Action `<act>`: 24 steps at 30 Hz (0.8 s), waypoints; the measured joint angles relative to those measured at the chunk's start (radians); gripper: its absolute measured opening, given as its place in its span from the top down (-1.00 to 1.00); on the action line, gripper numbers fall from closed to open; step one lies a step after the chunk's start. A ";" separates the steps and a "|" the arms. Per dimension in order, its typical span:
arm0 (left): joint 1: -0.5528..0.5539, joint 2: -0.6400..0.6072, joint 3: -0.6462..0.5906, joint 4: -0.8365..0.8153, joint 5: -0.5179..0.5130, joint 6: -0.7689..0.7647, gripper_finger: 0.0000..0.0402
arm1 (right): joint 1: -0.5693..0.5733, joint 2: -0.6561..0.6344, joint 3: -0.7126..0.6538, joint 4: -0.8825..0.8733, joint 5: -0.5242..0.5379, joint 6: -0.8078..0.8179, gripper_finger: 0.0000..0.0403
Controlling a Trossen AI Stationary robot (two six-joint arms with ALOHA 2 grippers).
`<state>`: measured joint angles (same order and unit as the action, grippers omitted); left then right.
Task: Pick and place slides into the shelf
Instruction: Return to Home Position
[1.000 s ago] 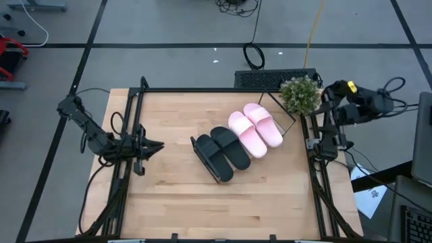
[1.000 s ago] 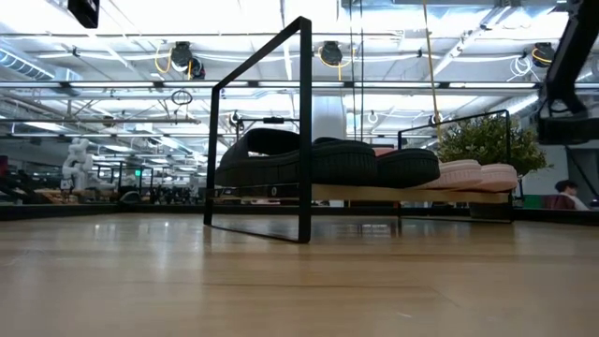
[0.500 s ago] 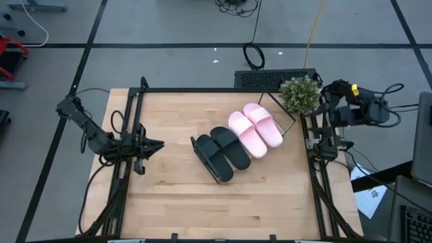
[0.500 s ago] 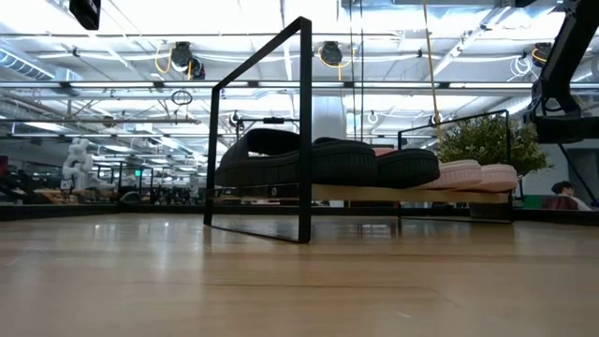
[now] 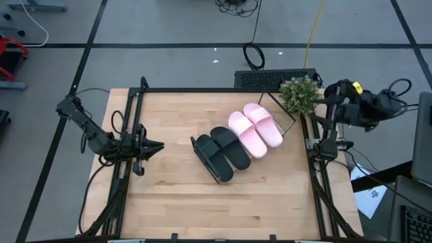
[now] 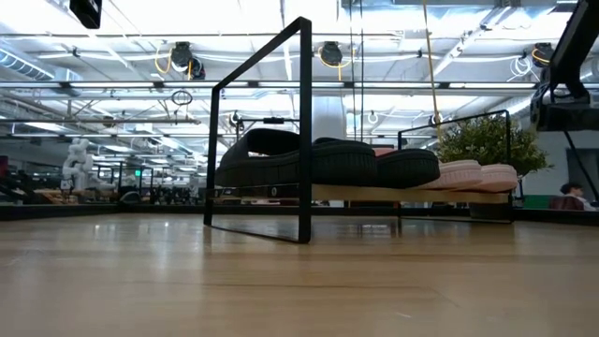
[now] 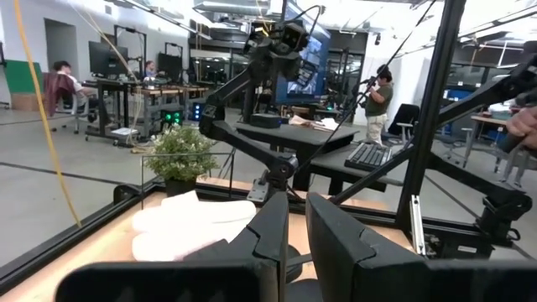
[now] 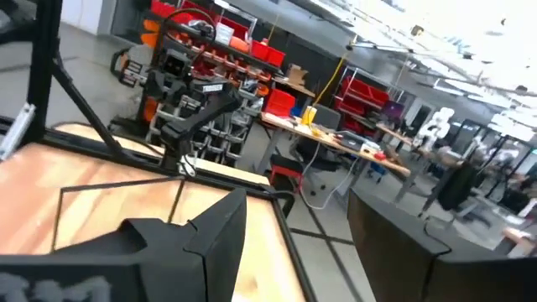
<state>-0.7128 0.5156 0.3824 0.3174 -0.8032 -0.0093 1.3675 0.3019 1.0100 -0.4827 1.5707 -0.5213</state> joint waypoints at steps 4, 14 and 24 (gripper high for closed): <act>0.000 0.000 0.000 -0.005 0.000 0.000 0.77 | 0.017 0.027 0.000 0.012 -0.001 -0.030 0.03; 0.000 0.001 0.000 -0.009 0.001 -0.029 0.77 | 0.060 0.020 -0.001 -0.014 -0.001 0.030 0.03; 0.000 0.001 0.000 -0.011 0.046 -0.049 0.77 | 0.061 0.024 -0.064 0.113 -0.005 -0.035 0.03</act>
<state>-0.7128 0.5167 0.3828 0.3061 -0.7570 -0.0582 1.4288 0.3255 0.9464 -0.3696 1.5657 -0.5568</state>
